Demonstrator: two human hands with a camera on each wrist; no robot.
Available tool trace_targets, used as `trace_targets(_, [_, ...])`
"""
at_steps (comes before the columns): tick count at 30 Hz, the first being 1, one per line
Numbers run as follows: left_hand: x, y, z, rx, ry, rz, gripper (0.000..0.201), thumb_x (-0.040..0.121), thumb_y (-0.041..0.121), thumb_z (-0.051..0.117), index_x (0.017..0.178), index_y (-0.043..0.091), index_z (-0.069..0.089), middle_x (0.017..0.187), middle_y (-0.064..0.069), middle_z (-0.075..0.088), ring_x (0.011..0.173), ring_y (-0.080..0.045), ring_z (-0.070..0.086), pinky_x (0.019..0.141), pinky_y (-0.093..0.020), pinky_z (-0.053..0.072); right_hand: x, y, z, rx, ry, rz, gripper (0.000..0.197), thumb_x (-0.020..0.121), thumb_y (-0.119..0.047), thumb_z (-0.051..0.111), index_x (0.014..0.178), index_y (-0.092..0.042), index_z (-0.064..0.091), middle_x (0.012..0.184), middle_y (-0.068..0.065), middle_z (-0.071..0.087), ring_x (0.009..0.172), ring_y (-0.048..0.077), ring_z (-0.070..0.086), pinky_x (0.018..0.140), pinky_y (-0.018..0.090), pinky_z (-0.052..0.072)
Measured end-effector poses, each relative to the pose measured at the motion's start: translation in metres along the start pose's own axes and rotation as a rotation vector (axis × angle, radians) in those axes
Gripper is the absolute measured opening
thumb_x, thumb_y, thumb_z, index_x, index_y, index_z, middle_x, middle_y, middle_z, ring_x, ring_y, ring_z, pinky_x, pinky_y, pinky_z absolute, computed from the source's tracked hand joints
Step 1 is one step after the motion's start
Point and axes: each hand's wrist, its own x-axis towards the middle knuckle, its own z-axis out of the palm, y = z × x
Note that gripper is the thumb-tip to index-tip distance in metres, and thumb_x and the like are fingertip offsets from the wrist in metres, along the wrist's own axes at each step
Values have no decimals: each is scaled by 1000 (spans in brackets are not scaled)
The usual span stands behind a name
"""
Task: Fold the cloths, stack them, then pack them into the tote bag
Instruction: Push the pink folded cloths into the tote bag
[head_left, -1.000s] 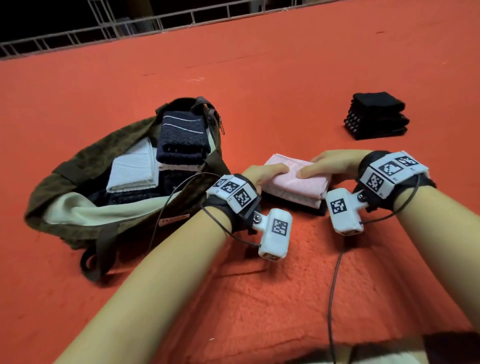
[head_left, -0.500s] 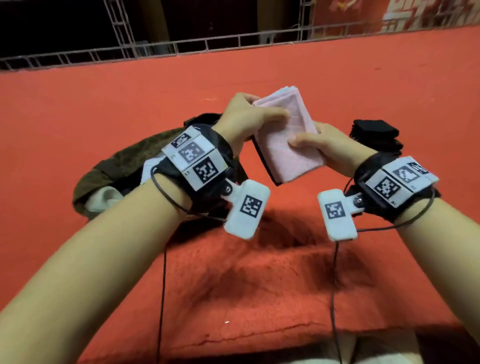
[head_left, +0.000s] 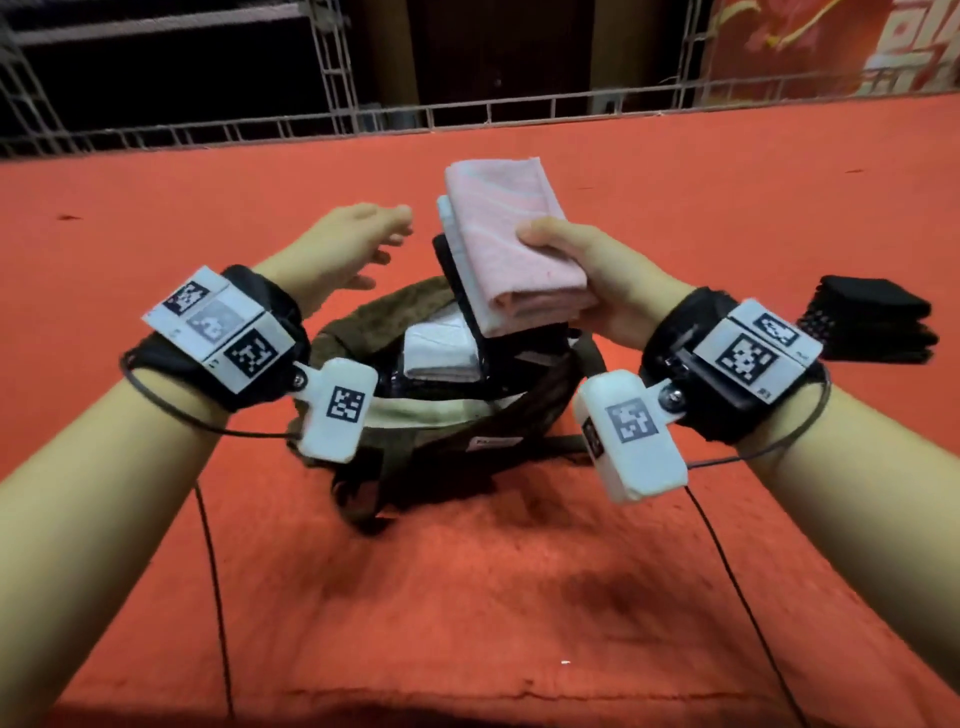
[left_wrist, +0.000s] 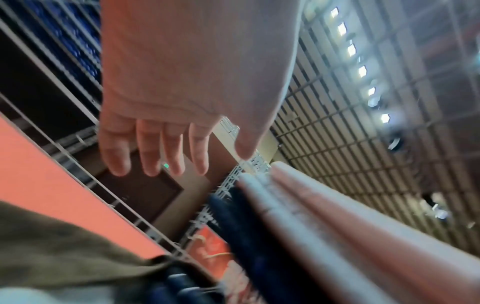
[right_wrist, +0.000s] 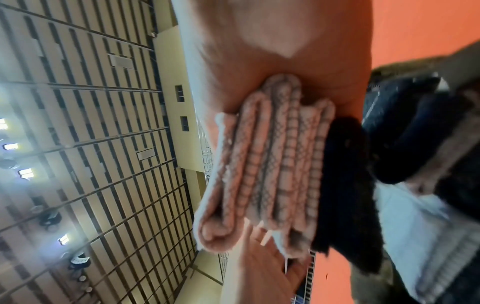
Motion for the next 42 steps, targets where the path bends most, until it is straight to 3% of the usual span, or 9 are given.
trace_targets(3, [3, -49, -10, 396, 73, -107, 31, 93, 41, 51, 91, 11, 56, 93, -13, 55, 87, -22, 48, 69, -31, 36, 9, 3, 17, 110, -62, 64, 28, 90, -31, 51, 107, -9, 57, 81, 9, 65, 63, 21, 63, 62, 26, 55])
trace_targets(5, [7, -81, -14, 511, 16, -251, 49, 87, 48, 57, 112, 7, 51, 115, -18, 54, 106, -28, 52, 86, -33, 42, 13, 2, 27, 180, -97, 68, 25, 92, -30, 47, 95, -8, 58, 73, 7, 66, 64, 20, 63, 66, 28, 57])
trace_targets(8, [12, -112, -17, 549, -71, -372, 78, 81, 52, 63, 132, 1, 32, 122, -17, 52, 109, -32, 54, 86, -37, 45, 20, 2, 44, 332, -137, 74, 38, 96, -28, 40, 68, -6, 55, 45, 3, 58, 40, 14, 57, 44, 19, 50])
trace_targets(15, [22, -122, -29, 698, 0, -114, 24, 91, 33, 55, 83, 11, 50, 93, -17, 61, 82, -29, 52, 68, -31, 34, 59, 30, 82, 333, -204, 181, 57, 95, -30, 38, 52, -9, 68, 52, 6, 63, 48, 17, 62, 52, 20, 52])
trace_targets(21, [36, -114, -62, 688, 146, -133, 44, 92, 37, 53, 58, 11, 44, 59, -8, 47, 68, -28, 47, 59, -32, 30, 66, 48, 66, 202, -294, 360, 53, 99, -21, 31, 57, -6, 61, 38, 1, 55, 32, 9, 54, 43, 19, 51])
trace_targets(28, [40, -97, -57, 426, 122, -150, 45, 95, 36, 49, 58, 13, 40, 52, -5, 37, 44, -19, 34, 41, -24, 25, 92, 41, 92, 170, -244, 314, 61, 101, -17, 30, 57, -5, 70, 52, 8, 64, 44, 16, 64, 47, 25, 55])
trace_targets(34, [36, -92, -64, 292, 87, -167, 31, 94, 24, 43, 65, 12, 39, 60, -8, 33, 46, -17, 27, 36, -14, 20, 129, 70, 132, -27, 21, 371, 32, 94, -26, 48, 112, 0, 52, 106, 20, 63, 82, 28, 63, 82, 41, 54])
trace_targets(36, [34, -89, -65, 301, 95, -137, 18, 92, 22, 49, 79, 10, 48, 64, -10, 39, 50, -18, 29, 39, -17, 22, 144, 88, 141, -124, 73, 385, 62, 82, -31, 58, 130, 4, 40, 131, 21, 51, 102, 30, 61, 88, 45, 52])
trace_targets(42, [29, -89, -58, 368, 88, -73, 32, 90, 15, 50, 121, 19, 43, 65, -7, 47, 57, -23, 41, 53, -30, 31, 201, 132, 139, -163, 54, 392, 103, 53, -49, 58, 142, -7, 30, 134, 15, 50, 115, 30, 56, 95, 49, 48])
